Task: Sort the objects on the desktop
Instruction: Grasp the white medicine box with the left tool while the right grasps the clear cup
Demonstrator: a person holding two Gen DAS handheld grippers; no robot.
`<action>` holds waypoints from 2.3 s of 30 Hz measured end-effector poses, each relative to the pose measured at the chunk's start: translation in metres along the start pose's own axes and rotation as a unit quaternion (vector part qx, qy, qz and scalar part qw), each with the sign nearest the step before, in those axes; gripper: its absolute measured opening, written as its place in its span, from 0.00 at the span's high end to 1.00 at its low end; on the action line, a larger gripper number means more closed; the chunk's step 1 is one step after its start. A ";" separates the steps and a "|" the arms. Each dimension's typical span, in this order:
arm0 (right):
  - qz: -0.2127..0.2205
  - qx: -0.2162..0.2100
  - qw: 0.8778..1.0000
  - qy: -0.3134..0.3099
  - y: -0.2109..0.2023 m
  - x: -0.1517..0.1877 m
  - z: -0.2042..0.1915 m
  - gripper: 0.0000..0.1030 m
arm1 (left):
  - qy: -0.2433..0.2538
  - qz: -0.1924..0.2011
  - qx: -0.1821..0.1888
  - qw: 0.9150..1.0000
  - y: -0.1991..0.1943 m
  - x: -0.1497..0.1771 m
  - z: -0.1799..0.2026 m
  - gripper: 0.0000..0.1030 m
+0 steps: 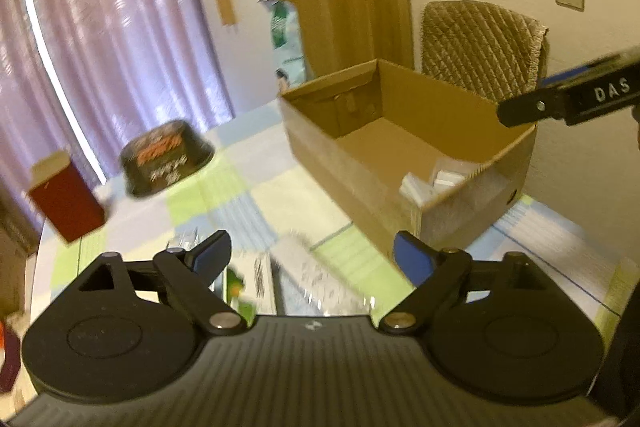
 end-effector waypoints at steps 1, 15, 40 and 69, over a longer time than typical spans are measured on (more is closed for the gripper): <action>-0.005 -0.002 1.000 0.008 -0.004 0.005 -0.005 0.11 | -0.003 -0.003 -0.005 1.000 -0.008 0.006 -0.002 0.13; -0.070 -0.051 0.995 0.040 -0.013 0.077 -0.088 0.02 | -0.047 -0.071 -0.075 0.993 -0.078 0.104 -0.036 0.02; -0.110 -0.040 0.990 0.076 0.032 0.140 -0.091 0.02 | -0.095 -0.123 -0.052 0.986 -0.006 0.169 -0.018 0.10; -0.151 -0.048 0.987 0.014 0.109 0.173 -0.143 0.26 | -0.128 -0.139 -0.074 0.979 -0.039 0.191 -0.027 0.34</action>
Point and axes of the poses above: each gripper's, at about its wrist camera, not at the fingertips, and y roughly the way its jaws point, z to its right, x to its underside, the point moved 10 cm from there along y, roughly the way its jaws point, and after that the axes turned 15 degrees about z, right-handed, at the moved point
